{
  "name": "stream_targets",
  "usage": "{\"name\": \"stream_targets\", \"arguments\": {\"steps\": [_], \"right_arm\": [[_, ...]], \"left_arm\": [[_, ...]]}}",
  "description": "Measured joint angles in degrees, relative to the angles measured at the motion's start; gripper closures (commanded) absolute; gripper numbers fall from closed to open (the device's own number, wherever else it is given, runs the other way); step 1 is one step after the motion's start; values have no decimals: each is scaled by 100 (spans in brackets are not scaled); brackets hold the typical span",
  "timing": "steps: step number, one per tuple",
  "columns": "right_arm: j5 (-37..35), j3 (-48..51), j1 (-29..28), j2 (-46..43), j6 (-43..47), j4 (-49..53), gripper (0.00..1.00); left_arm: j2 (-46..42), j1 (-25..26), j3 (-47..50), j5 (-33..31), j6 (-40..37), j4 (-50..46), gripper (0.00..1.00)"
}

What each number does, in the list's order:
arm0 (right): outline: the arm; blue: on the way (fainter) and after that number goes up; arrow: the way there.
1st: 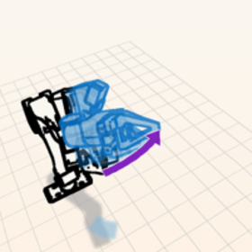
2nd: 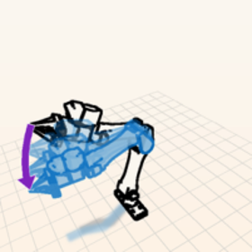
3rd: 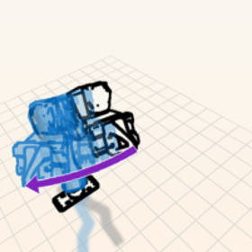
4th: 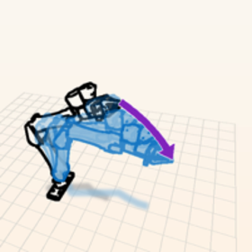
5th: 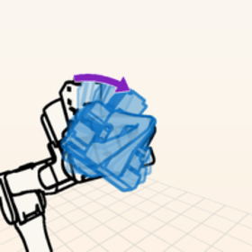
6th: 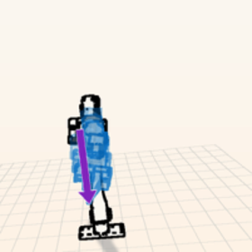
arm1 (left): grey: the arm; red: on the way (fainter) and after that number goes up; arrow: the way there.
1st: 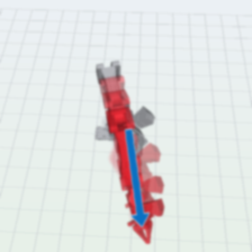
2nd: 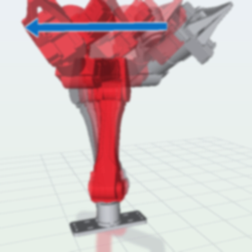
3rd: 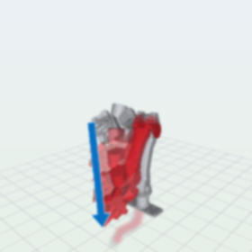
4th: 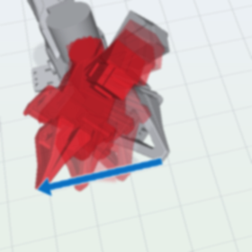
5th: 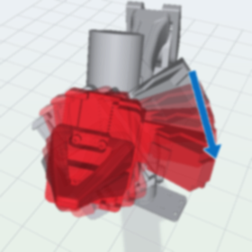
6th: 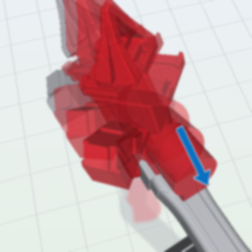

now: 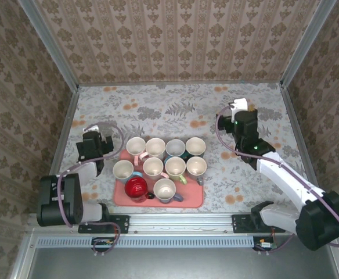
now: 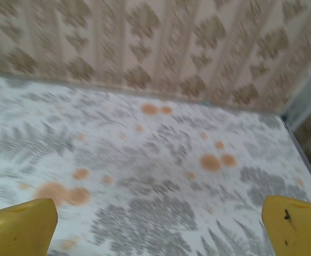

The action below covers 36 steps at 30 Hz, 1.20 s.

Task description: Turn the mug right side up

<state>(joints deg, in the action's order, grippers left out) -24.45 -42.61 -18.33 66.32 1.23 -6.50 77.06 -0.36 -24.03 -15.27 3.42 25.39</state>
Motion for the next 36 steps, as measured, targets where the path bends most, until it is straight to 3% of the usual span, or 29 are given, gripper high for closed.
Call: {"name": "stream_targets", "arguments": {"steps": [10,16,24,36], "right_arm": [[173,1596,1128,1305,-188,-2170,0],[778,1943,1460,2092,-264,-3604,0],[1274,1956,1600,2155,-317,-4033,0],[1342,1956,1600,2155,-317,-4168,0]], "left_arm": [[1047,402,203,92,-332,2184,0],[1147,505,323,90,-474,2494,0],[1147,361,308,160,-472,2514,0],[1147,328,302,262,-472,2520,0]]}}
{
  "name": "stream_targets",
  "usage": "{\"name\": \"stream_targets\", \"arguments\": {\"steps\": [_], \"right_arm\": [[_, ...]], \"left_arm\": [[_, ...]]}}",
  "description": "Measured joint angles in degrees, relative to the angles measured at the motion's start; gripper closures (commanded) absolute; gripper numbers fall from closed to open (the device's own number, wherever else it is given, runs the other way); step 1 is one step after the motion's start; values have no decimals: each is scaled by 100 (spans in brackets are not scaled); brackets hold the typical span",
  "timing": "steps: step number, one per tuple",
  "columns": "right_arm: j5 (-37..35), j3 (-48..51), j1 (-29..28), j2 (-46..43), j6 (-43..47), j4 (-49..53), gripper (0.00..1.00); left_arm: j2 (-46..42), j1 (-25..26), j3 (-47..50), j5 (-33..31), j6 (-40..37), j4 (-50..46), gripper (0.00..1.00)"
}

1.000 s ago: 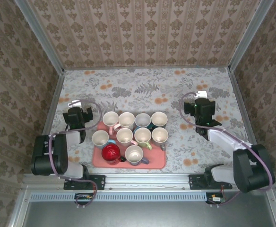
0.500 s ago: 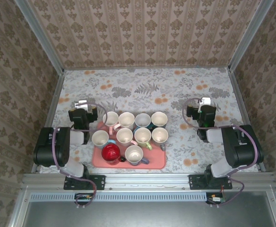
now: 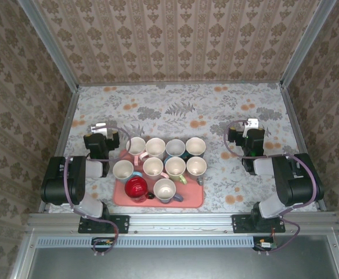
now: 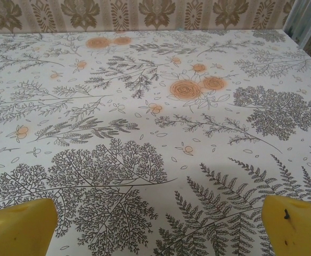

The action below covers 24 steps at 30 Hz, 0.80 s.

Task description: Turn the mug right side up

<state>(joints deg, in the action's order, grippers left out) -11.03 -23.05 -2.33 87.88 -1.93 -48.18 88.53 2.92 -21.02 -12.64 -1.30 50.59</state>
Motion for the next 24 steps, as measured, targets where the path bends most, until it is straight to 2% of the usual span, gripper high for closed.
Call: {"name": "stream_targets", "arguments": {"steps": [4,12,24], "right_arm": [[35,0,0,0,2,-9,0],[817,0,225,0,39,0,0],[984,0,238,0,42,2,0]], "left_arm": [[0,0,0,101,-9,0,0],[0,-149,-83,975,-173,-138,0],[0,-225,-168,1040,-175,-170,0]]}}
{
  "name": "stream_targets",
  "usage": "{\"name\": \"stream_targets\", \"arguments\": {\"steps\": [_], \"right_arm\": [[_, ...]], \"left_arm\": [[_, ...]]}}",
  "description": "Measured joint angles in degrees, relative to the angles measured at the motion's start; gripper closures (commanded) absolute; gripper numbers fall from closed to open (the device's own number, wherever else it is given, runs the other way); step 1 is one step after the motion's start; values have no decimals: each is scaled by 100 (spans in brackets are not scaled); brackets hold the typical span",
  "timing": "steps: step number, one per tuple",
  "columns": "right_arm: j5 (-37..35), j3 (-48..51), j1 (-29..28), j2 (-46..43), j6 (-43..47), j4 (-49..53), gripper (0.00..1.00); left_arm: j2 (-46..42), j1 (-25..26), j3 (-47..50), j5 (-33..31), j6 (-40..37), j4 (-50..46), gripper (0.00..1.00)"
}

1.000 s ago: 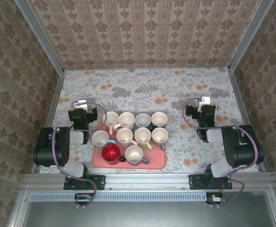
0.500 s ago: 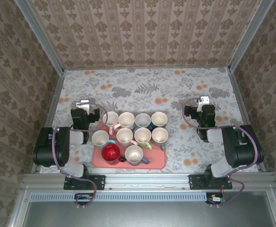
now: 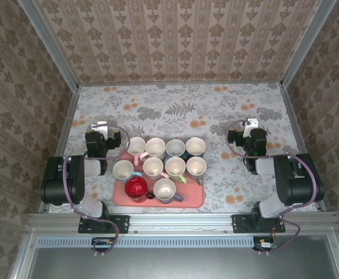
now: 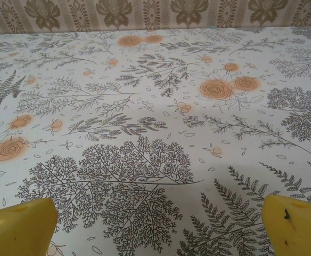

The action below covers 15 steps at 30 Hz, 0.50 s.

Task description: Turn the mug right side up

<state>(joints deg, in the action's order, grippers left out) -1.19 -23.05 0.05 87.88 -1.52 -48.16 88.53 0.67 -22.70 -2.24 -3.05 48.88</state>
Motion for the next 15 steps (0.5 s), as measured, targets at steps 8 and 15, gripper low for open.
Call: {"name": "stream_targets", "arguments": {"steps": [8,15], "right_arm": [[0,0,-9,0,0,-2,0],[0,0,-9,0,0,0,0]], "left_arm": [[0,4,0,61,0,-2,0],[0,4,0,66,0,-2,0]]}}
